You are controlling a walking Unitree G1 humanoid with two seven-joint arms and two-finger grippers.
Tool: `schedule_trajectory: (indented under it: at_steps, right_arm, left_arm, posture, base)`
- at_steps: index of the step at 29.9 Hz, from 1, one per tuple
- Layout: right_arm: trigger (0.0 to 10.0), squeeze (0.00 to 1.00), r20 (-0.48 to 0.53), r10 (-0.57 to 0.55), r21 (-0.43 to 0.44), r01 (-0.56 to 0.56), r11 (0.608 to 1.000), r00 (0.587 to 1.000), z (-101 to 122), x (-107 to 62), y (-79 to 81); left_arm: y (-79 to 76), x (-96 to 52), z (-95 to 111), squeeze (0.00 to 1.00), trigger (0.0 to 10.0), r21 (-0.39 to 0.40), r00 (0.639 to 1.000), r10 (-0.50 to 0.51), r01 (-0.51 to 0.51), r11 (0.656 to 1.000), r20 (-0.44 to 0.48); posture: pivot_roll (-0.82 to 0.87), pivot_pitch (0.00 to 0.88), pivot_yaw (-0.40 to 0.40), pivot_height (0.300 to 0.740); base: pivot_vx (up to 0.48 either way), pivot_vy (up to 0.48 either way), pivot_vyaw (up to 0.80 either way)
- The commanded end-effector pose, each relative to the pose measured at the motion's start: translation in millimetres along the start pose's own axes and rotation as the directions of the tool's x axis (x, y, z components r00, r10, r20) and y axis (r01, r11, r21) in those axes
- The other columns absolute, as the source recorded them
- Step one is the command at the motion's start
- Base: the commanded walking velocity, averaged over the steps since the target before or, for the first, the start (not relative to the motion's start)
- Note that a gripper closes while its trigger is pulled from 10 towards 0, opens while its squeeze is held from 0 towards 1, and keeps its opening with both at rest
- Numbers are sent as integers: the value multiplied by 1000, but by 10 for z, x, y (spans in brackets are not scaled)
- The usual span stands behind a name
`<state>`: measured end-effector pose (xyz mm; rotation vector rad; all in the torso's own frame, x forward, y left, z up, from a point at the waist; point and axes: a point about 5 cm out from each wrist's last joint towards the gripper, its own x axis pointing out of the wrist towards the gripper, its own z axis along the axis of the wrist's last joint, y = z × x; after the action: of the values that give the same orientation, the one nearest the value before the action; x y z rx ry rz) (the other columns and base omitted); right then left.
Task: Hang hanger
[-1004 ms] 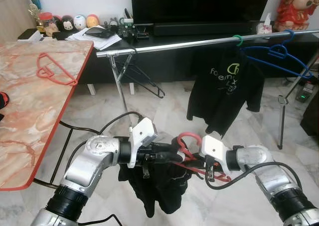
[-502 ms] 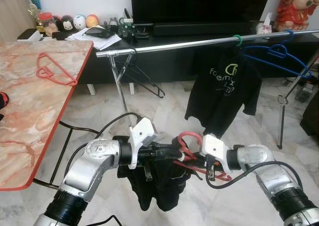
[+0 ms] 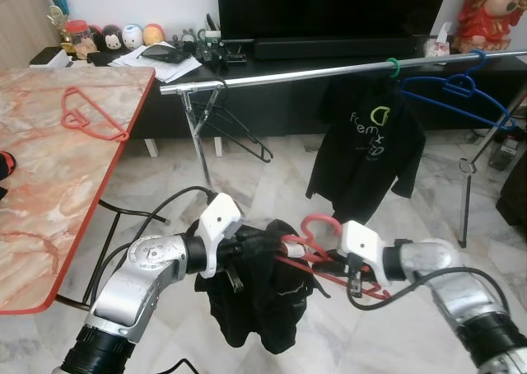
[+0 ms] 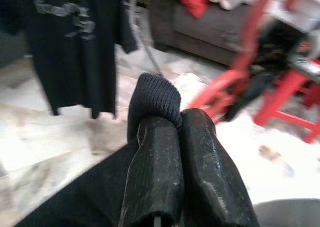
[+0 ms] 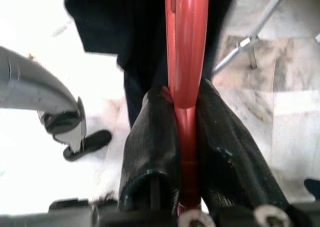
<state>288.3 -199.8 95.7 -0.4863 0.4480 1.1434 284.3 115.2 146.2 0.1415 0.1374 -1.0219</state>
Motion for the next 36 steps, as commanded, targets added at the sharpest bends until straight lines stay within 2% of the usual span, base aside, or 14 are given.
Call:
schedule_trajectory:
  at_steps: [1,8,18,19,20,21,22,24,26,27,28,31,32,36]
  right_arm:
    - [0,0,12,-35,-11,35,999,999,26,-101,-42]
    - [0,0,-120,5,73,4,997,993,-340,-311,147]
    - [0,0,-202,-325,129,354,926,924,-617,-491,-45]
    - [0,0,-201,-408,207,446,871,891,-719,-434,-59]
    - [0,0,-205,-456,255,497,830,866,-792,-373,-46]
    - [0,0,-205,-456,255,497,830,866,-792,-373,-46]
    - [0,0,-216,-477,293,522,801,852,-850,-328,-24]
    - [0,0,-249,-514,360,571,737,821,-959,-245,26]
    - [0,0,-310,-561,450,638,625,768,-1102,-130,113]
    - [2588,0,-355,-575,485,672,560,737,-1175,-83,165]
    - [10000,0,-395,-584,526,696,489,709,-1243,-38,226]
    - [10000,0,-487,-579,619,726,299,654,-1399,95,437]
    - [10000,0,-552,-558,634,747,201,619,-1492,163,592]
    - [10000,0,-621,-529,627,771,108,579,-1580,208,752]
  left_arm:
    - [93,-49,20,0,0,17,997,77,-78,997,14]
    - [269,-147,-18,0,0,52,969,246,-246,968,10]
    - [247,-267,-133,0,0,35,948,319,-319,947,-7]
    - [294,-301,-102,0,549,30,913,407,-408,912,28]
    - [315,-319,-70,0,3373,21,886,460,-462,887,58]
    - [315,-319,-70,0,3373,21,886,460,-462,887,58]
    - [301,-316,-43,0,8706,12,878,472,-474,880,77]
    - [250,-298,5,0,10000,-3,872,477,-480,878,109]
    - [155,-252,62,0,10000,-12,866,479,-482,876,146]
    - [106,-226,84,0,10000,-15,865,475,-479,878,161]
    - [56,-199,104,0,10000,-17,862,475,-480,877,178]
    - [-49,-137,132,0,10000,-16,845,492,-500,866,209]
    - [-85,-105,141,0,10000,-12,826,516,-528,849,226]
    - [-72,-76,157,0,10000,-30,786,567,-579,815,246]
  posture:
    - [-24,0,3,740]
    - [-33,0,-4,740]
    - [-43,0,-2,740]
    - [-36,0,-3,740]
    - [-28,0,-4,740]
    - [-28,0,-4,740]
    - [-23,0,-5,740]
    - [-15,0,-6,740]
    - [-4,0,-5,740]
    - [1,0,-2,740]
    - [6,0,-1,740]
    - [19,0,1,740]
    - [29,0,0,740]
    - [45,0,-4,740]
  base:
    - [0,0,0]
    - [0,0,0]
    - [0,0,0]
    - [0,0,0]
    - [0,0,0]
    - [0,0,0]
    - [0,0,0]
    - [0,0,0]
    - [0,0,0]
    - [0,0,0]
    - [0,0,0]
    - [0,0,0]
    - [0,0,0]
    - [0,0,0]
